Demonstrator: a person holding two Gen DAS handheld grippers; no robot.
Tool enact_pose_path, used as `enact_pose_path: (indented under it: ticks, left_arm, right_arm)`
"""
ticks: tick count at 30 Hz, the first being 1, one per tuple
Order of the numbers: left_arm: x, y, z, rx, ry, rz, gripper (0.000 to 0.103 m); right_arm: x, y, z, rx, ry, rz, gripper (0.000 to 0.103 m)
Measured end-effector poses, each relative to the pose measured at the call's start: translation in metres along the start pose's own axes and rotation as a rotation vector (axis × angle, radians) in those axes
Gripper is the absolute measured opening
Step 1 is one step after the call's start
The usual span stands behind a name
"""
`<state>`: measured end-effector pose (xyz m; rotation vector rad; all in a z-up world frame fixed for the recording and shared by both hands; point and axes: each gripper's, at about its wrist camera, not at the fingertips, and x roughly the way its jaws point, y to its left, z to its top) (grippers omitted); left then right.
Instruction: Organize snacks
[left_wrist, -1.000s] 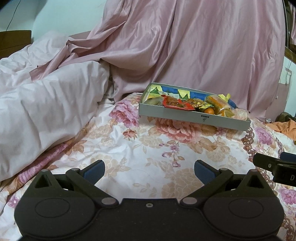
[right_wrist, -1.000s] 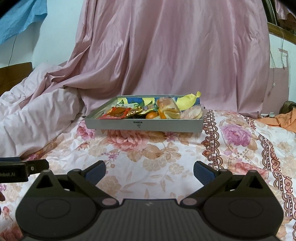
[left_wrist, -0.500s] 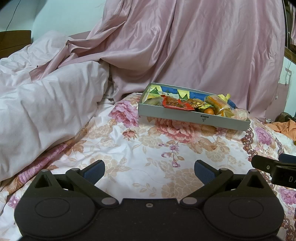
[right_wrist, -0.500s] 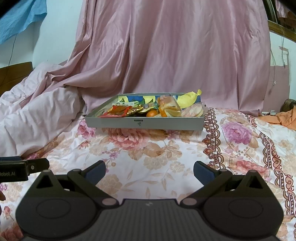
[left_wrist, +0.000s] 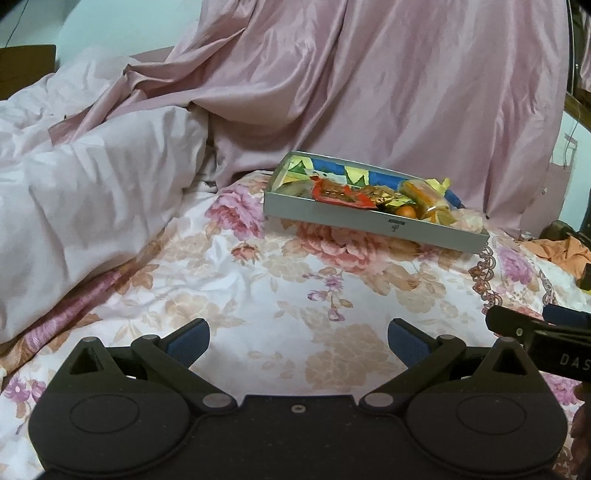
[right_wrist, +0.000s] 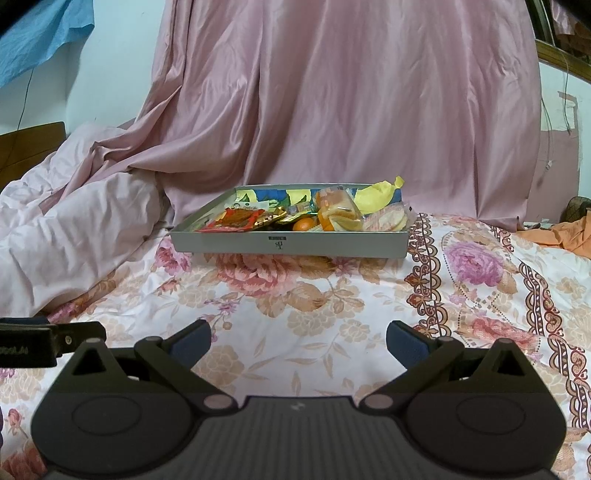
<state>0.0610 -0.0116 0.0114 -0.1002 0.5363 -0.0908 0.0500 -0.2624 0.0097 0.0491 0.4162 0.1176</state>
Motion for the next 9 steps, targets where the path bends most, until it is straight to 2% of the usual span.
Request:
enact_pose_path:
  ticks: [9]
  left_arm:
    - [-0.0017,-0.0005,0.0009,0.008,-0.012,0.003,0.102]
  right_arm:
    - [-0.0001,0.0007,-0.0015,-0.001,0.002,0.001,0.103]
